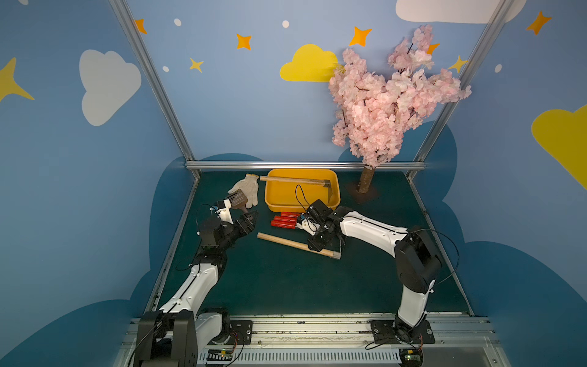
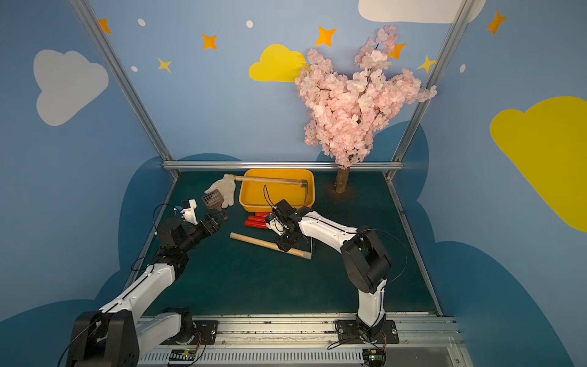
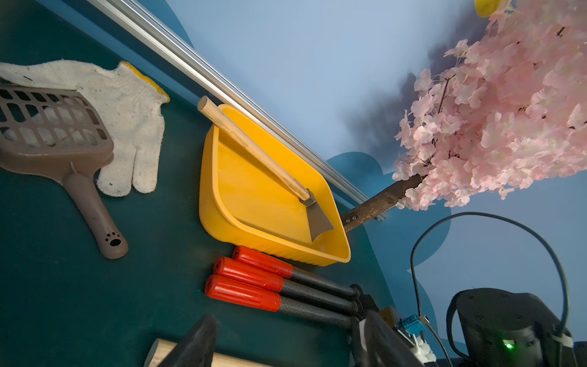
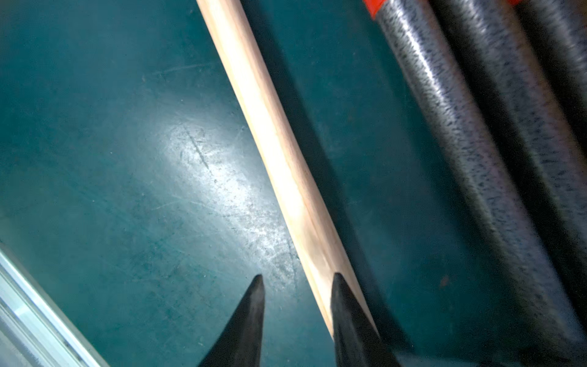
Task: Put the small hoe into the storage box
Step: Pick up the hoe from the center of the board.
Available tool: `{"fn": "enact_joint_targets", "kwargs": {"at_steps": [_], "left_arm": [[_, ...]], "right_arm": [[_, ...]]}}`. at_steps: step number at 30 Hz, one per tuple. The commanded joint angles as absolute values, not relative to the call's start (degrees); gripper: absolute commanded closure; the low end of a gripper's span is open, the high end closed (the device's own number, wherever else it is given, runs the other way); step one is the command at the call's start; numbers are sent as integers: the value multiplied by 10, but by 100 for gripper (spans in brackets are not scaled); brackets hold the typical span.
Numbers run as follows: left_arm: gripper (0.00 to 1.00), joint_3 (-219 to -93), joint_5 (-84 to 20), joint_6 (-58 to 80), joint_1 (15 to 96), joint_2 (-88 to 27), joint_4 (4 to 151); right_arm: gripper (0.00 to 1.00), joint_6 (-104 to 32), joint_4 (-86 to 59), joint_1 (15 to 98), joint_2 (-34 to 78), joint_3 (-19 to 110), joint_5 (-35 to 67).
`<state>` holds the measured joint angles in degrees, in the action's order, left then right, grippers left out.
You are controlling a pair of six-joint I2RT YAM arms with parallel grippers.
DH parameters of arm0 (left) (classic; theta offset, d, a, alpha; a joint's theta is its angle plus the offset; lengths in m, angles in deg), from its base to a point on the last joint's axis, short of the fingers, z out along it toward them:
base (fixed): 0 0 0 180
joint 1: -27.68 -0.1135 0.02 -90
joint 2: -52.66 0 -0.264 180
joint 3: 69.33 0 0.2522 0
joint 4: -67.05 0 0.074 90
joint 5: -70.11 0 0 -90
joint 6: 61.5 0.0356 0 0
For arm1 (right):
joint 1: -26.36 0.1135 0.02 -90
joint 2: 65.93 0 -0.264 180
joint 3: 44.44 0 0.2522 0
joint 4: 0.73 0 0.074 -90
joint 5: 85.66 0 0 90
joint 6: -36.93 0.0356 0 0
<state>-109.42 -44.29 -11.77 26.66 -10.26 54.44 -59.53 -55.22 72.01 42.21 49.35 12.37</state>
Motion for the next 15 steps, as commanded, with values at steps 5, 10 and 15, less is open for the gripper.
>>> {"fn": "enact_joint_targets", "kwargs": {"at_steps": [5,10,15], "left_arm": [[26,-1088,-451,-119,264,-113,548],[26,-1093,-456,-124,264,-126,539],[26,-1093,-455,-123,264,-129,539]], "right_arm": [[61,-609,-565,724,476,510,167],[61,-607,-568,720,500,523,149],[60,-606,-565,715,507,529,128]]}}
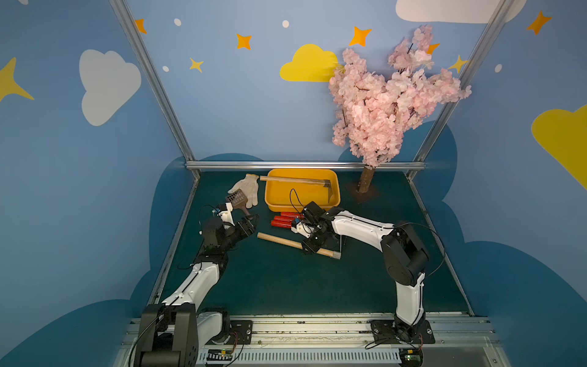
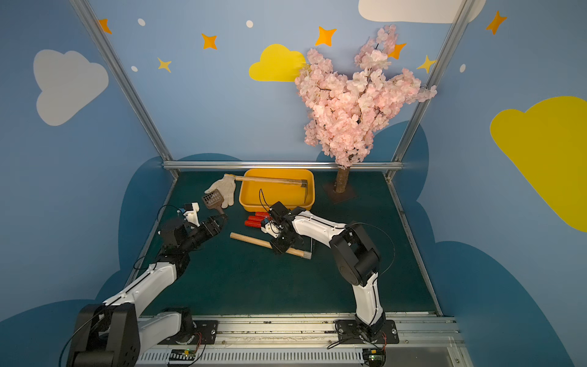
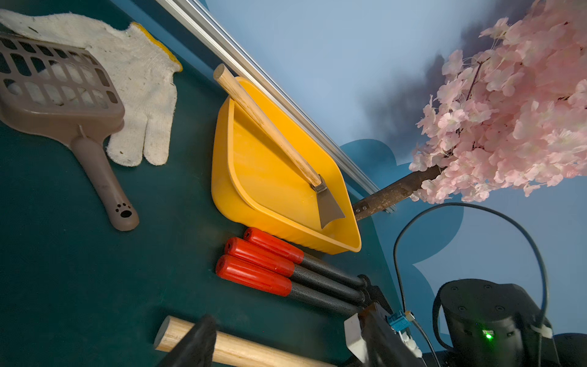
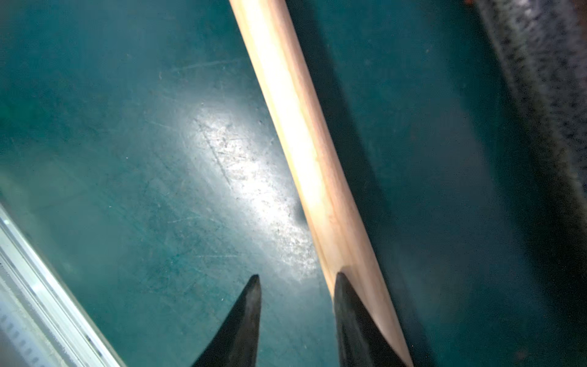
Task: Put the small hoe into the storage box
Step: Pick up the hoe from the center of the board.
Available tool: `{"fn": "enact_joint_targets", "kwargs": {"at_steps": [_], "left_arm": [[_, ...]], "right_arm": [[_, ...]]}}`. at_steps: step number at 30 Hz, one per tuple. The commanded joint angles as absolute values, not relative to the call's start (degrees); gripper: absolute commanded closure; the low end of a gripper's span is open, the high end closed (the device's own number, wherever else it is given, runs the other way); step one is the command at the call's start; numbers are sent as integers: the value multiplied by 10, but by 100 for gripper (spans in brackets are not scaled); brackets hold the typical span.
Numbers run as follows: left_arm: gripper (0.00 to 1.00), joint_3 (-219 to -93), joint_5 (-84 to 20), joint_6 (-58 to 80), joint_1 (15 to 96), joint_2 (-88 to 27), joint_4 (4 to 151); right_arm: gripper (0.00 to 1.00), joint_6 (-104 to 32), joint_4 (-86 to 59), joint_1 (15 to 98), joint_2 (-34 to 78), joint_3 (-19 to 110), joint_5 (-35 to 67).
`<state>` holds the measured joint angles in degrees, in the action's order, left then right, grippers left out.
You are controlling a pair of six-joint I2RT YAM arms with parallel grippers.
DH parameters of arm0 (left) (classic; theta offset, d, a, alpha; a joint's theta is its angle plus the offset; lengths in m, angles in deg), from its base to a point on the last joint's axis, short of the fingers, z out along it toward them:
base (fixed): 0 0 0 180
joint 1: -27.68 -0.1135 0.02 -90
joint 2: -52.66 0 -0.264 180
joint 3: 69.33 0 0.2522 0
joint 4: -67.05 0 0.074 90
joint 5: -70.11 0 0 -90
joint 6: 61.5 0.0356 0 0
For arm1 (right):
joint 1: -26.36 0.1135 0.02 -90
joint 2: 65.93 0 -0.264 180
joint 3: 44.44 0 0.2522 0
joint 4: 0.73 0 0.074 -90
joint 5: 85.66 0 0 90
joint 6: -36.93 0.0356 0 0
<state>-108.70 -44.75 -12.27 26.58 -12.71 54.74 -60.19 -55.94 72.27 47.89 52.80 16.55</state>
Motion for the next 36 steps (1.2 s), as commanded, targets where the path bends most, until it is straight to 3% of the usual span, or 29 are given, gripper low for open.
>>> {"fn": "enact_joint_targets", "kwargs": {"at_steps": [1,9,19,31,36], "left_arm": [[26,-1093,-454,-122,264,-129,538],[26,-1094,-454,-119,263,-131,539],[26,-1092,-455,-117,262,-140,532],[26,-1103,-463,-119,260,-163,534],[26,-1097,-471,-125,261,-160,534]], "right_arm": [[60,-606,-562,715,504,527,125],[52,-606,-532,709,445,500,118],[50,-613,-535,700,450,497,114],[51,-612,-541,697,512,513,138],[61,-612,-542,696,525,516,137]]}}
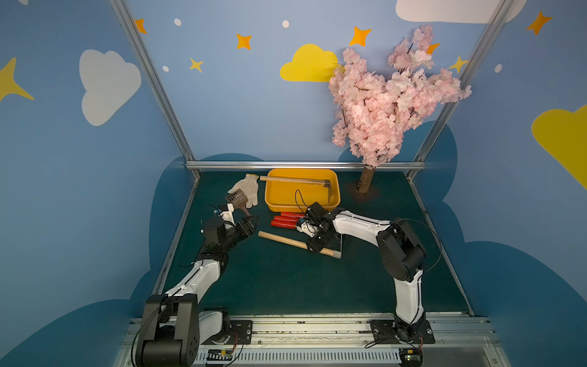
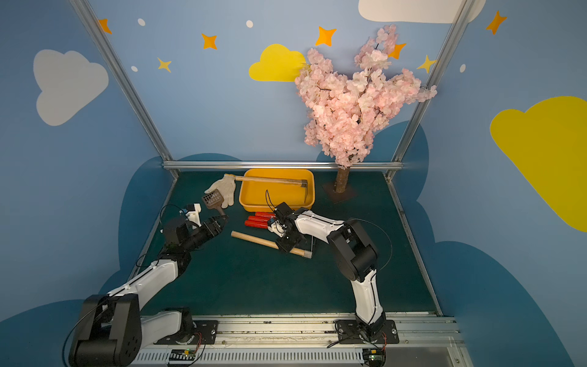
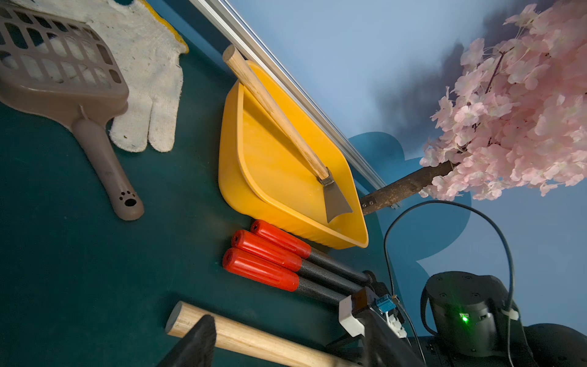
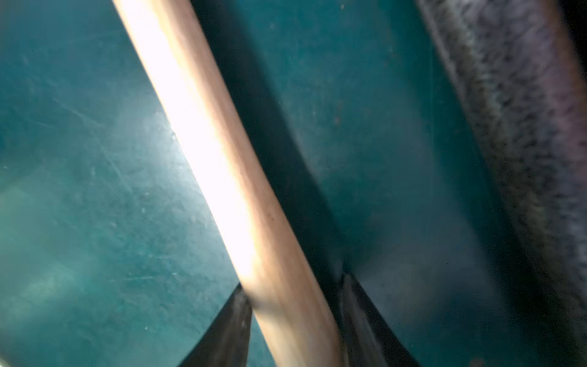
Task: Put the small hoe into the storage box
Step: Pick up the hoe from the center of the board.
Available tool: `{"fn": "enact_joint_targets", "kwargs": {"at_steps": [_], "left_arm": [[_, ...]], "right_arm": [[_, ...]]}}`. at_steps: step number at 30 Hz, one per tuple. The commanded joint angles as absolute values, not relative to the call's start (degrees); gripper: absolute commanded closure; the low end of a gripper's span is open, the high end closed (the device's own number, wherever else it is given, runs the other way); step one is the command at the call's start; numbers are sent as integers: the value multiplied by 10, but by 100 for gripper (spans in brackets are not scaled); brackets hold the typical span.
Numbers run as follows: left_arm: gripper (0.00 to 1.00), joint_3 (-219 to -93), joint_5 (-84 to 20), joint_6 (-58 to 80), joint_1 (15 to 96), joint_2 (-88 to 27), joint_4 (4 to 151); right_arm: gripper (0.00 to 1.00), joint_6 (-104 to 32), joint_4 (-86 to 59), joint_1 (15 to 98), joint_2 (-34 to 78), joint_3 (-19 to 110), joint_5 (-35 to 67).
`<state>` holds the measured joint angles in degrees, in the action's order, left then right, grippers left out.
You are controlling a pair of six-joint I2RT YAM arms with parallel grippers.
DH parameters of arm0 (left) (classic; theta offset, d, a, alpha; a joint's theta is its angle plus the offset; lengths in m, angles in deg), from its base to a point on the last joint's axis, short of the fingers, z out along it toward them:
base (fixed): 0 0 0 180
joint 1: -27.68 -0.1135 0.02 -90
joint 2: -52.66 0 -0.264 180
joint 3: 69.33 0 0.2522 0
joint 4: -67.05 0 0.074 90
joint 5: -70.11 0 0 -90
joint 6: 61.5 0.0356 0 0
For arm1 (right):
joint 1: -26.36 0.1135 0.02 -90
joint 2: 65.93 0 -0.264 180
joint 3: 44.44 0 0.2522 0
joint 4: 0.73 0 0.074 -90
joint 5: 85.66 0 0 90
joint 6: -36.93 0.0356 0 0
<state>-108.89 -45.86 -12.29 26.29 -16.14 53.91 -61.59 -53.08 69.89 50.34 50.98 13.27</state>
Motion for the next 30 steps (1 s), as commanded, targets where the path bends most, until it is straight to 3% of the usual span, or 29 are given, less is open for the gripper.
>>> {"fn": "enact_joint_targets", "kwargs": {"at_steps": [1,4,10,30], "left_arm": [[26,-1094,-471,-125,261,-158,535],[26,-1090,-470,-124,260,-151,539],[27,-1083,-470,-138,262,-158,526],[27,-1019,-434,-161,302,-79,532]], "right_arm": [[65,-612,-541,697,524,514,139],[82,-616,-541,696,516,512,148],[97,-623,-558,699,509,514,159],[100,-639,-598,719,356,521,167]]}}
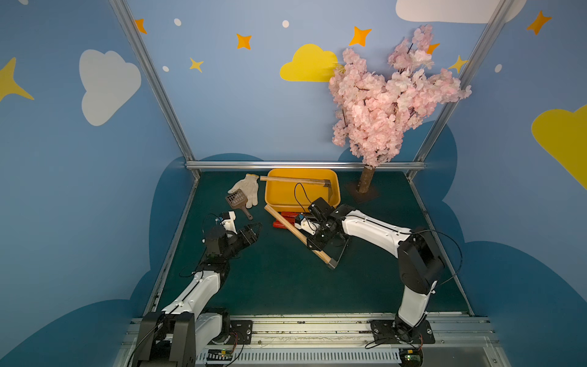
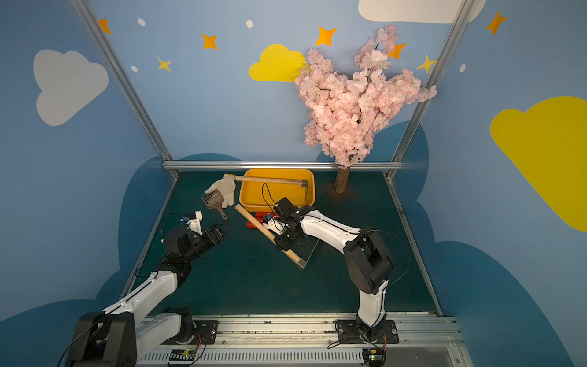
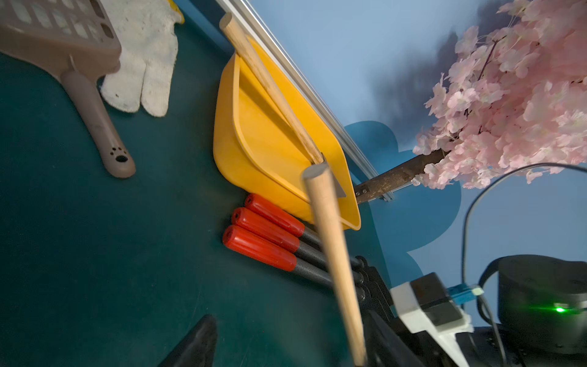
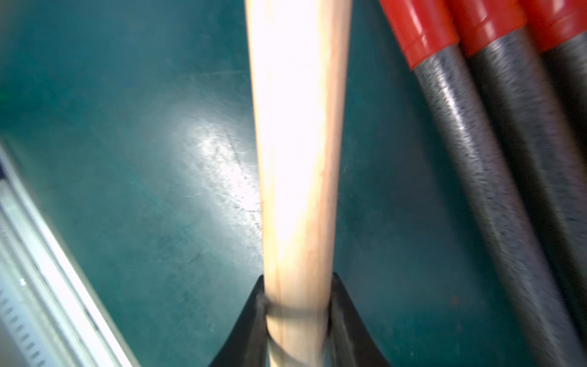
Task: Put the small hoe into the storage box
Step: Pick up the hoe from the center of the board.
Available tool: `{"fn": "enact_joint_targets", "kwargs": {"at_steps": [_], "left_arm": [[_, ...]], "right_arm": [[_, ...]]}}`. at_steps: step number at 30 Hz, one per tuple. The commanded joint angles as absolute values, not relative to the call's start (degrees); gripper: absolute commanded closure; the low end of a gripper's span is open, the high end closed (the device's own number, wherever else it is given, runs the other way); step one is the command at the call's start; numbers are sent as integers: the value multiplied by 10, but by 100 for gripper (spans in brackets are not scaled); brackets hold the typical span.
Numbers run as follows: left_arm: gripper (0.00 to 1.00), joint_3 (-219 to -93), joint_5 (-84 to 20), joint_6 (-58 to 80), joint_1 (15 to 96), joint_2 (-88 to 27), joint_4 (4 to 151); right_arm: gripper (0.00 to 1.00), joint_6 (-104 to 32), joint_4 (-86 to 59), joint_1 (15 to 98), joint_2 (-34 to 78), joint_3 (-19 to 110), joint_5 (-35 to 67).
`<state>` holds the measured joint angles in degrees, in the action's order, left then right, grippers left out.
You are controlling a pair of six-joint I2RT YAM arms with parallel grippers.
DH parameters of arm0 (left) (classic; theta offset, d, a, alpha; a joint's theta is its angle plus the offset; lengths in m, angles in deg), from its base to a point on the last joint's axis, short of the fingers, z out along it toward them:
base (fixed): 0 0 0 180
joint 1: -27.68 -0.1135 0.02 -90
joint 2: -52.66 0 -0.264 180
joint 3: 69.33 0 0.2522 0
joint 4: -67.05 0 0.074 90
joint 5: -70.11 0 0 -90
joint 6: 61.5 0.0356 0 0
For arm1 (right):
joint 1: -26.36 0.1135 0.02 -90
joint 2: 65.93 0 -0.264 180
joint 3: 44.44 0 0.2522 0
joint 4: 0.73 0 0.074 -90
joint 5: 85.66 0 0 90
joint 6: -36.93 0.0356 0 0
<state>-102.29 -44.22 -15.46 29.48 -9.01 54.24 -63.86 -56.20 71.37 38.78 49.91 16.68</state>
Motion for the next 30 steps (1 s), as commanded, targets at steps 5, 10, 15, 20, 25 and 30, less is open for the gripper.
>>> {"fn": "enact_joint_targets", "kwargs": {"at_steps": [5,10,15,20,25,30], "left_arm": [[27,-1021,-448,-168,319,-82,513],[27,-1040,-472,-192,331,-98,480],[27,-1059,-480,-221,369,-126,407],[26,-1086,-474,-229,406,-153,367],[26,-1116,-466,-229,416,-188,355],[26,-1140,-460,-232,418,-248,332]], "right_arm": [[100,-644,-611,721,344,544,161],[100,-641,-611,727,357,567,154],[100,-639,-607,736,382,581,154],[100,-636,-597,739,395,585,158],[100,-636,-594,740,402,585,163],[100,-639,-594,745,402,583,161]]}}
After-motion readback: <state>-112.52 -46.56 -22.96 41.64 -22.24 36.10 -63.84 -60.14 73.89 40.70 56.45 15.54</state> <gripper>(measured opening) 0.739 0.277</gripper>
